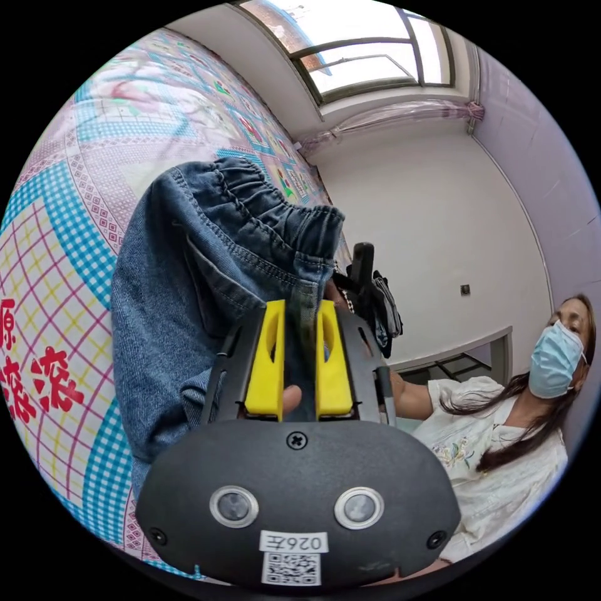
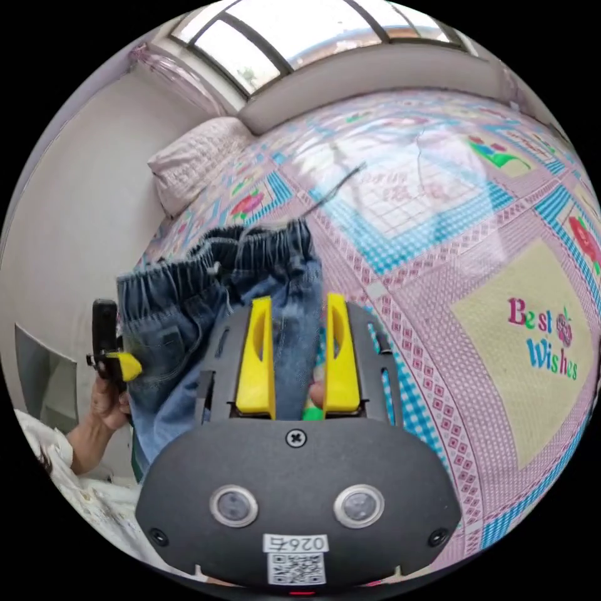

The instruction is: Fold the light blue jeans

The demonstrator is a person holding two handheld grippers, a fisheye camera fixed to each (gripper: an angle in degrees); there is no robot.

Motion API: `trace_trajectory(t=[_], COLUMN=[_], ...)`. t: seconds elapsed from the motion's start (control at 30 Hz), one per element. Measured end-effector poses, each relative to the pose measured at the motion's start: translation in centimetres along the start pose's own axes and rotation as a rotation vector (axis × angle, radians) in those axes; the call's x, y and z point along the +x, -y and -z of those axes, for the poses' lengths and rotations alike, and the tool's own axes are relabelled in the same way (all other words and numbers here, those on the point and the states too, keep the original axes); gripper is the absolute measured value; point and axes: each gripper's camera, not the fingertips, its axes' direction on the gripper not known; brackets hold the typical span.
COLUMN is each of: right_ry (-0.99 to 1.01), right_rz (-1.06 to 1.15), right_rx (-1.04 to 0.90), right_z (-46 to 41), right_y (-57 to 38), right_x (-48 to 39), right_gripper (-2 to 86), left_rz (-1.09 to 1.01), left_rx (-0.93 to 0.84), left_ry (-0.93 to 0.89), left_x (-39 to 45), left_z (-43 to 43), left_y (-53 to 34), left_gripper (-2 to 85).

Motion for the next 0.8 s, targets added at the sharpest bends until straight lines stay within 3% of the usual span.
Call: trace_trajectory(t=[0.07, 0.17, 0.37, 0.57, 0.8], right_ry=[0.004, -0.055, 0.191, 0.009, -0.232], right_rz=[0.030, 0.105, 0.123, 0.354, 0.552], right_rx=[-0.034, -0.038, 0.176, 0.415, 0.842], right_z=[-0.9, -0.9, 9.3, 21.9, 38.4], right_y=[0.2, -1.2, -7.8, -16.1, -29.3], right_x=[-1.0, -3.0, -5.5, -17.5, -36.7], right_gripper=[0.5, -1.1, -1.3, -1.1, -1.1], left_rz=[-0.005, 0.022, -0.061, -0.357, -0.759], left_rx=[-0.014, 0.114, 0.333, 0.441, 0.589], left_ry=[-0.007, -0.070, -0.020, 0.009, 0.213], left_x=[-2.3, -6.5, -9.6, -6.9, 3.1], left_z=[-1.6, -1.7, 1.9, 7.2, 19.0], left_y=[-1.0, -4.4, -12.9, -20.1, -35.3], left_gripper=[0.6, -0.4, -0.8, -0.7, -0.6])
